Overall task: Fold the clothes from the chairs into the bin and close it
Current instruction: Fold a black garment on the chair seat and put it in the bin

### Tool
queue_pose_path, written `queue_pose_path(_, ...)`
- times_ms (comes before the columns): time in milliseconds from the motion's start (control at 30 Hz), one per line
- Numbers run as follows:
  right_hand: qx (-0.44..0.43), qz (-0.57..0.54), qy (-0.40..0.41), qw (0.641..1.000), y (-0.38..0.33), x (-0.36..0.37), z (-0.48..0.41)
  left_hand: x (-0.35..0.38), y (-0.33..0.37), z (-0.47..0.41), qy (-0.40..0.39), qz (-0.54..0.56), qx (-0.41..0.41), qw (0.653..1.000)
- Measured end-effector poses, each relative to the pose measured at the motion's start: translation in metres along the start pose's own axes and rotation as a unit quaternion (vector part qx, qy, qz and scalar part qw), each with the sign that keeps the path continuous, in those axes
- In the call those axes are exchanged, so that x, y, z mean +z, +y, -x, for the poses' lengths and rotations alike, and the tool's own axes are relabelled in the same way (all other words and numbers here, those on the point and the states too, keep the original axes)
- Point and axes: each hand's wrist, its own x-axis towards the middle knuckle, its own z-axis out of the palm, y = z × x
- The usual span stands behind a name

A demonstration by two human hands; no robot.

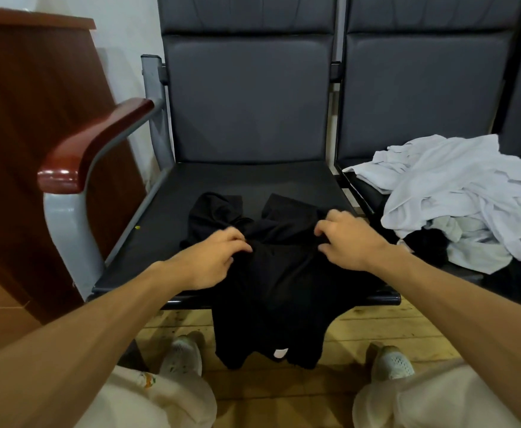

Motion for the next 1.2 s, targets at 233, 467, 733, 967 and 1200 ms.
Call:
queue_pose_path(233, 0.003, -0.05, -0.213, 0.976, 0.008, 0.014, -0.006, -0.002, -0.027, 0.005, -0.069, -0.018, -0.118, 0.99)
queue_pose_path(467, 0.075, -0.001, -0.107, 0.991, 0.014, 0.018, -0.014, 0.001, -0.05, 0.0, -0.053, -0.031, -0.168, 0.984)
queue_pose_path(733, -0.04, -0.123, -0.197, 0.972, 0.001, 0.018, -0.01, -0.005, -0.054, 0.013, -0.026, 0.025, -0.077, 0.996)
queue_pose_path(967, 0.034, -0.004, -0.16, 0.986, 0.001, 0.021, -0.012, -0.011, -0.063, 0.033, -0.026, -0.039, -0.075, 0.996)
queue_pose_path(1200, -0.127, -0.192, -0.051, 0.972, -0.065, 0.007, -0.014, -0.015, -0.052, 0.024, 0.057, -0.065, -0.058, 0.995)
